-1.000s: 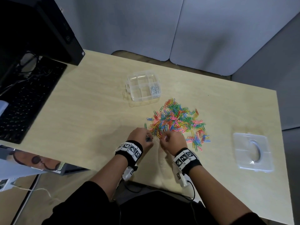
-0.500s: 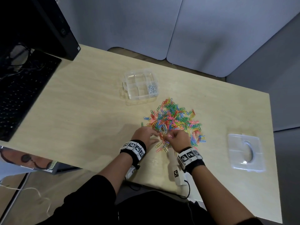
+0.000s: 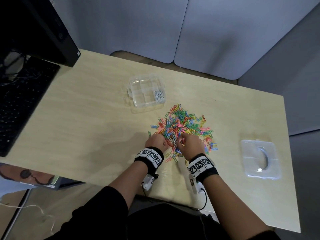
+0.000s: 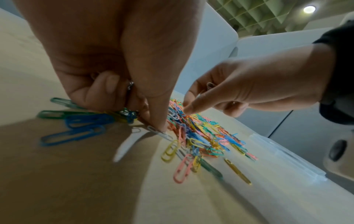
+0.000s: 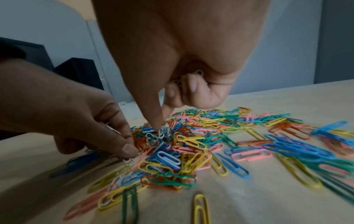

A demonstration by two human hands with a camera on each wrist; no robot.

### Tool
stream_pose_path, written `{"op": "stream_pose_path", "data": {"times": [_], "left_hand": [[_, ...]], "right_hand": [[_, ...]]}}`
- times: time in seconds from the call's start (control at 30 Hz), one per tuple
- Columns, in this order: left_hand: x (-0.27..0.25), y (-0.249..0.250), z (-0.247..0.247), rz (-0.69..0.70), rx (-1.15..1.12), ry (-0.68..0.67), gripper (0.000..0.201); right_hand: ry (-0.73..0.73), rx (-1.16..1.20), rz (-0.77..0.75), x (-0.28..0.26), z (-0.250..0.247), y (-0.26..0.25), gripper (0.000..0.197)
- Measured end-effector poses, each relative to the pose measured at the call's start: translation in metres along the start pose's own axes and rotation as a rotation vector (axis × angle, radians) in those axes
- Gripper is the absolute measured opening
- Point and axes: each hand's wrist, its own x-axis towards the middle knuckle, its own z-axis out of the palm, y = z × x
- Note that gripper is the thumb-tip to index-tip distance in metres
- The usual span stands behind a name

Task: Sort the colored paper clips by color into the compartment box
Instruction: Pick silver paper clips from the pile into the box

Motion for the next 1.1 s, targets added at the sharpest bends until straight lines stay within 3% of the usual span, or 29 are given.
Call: {"op": "stream_pose_path", "data": {"times": [0.13, 0.23, 0.33, 0.5, 0.6, 0.67, 0.77, 0.83, 0.93, 1.0, 1.1], "left_hand": [[-0.007, -0.011, -0.009, 0.013, -0.003, 0.014, 0.009], [-0.013, -0.026, -0.012, 0.029, -0.062, 0.049, 0.010], [-0.017, -0.033, -0.014, 0.098, -0.096, -0.002, 0.014], [-0.013, -0.034, -0.019, 0.201, -0.009, 0.034, 0.011], [-0.009, -0.033, -0.020, 0.204, 0.017, -0.014, 0.009], [-0.007, -0.033, -0.019, 0.214, 0.018, -0.024, 0.010], [-0.006, -0.035, -0.016, 0.211, -0.041, 0.033, 0.017], [-0.005, -0.035, -0.016, 0.223, -0.069, 0.085, 0.022], [-0.002, -0.032, -0.018, 0.253, -0.117, 0.107, 0.027], [0.003, -0.031, -0.017, 0.259, -0.127, 0.108, 0.035], [0.010, -0.030, -0.011, 0.257, -0.197, 0.114, 0.030]], "right_hand": [[-0.016, -0.002, -0.108, 0.015, 0.008, -0.013, 0.010], [-0.050, -0.063, -0.112, 0.020, 0.012, -0.020, 0.011], [-0.067, 0.003, -0.092, 0.021, 0.012, -0.018, 0.015], [-0.055, 0.543, 0.008, 0.016, 0.000, 0.004, 0.012], [-0.219, 1.044, 0.214, 0.009, -0.007, 0.011, 0.003], [-0.330, 1.344, 0.357, 0.009, -0.013, 0.012, 0.013], [-0.420, 1.503, 0.438, 0.013, -0.018, 0.011, 0.023], [-0.350, 1.312, 0.378, 0.017, -0.014, 0.011, 0.023], [-0.130, 0.719, 0.209, 0.026, -0.006, 0.008, 0.026], [-0.072, 0.387, 0.129, 0.030, -0.002, 0.002, 0.025], [0.001, 0.152, 0.050, 0.030, 0.004, -0.005, 0.019]]}}
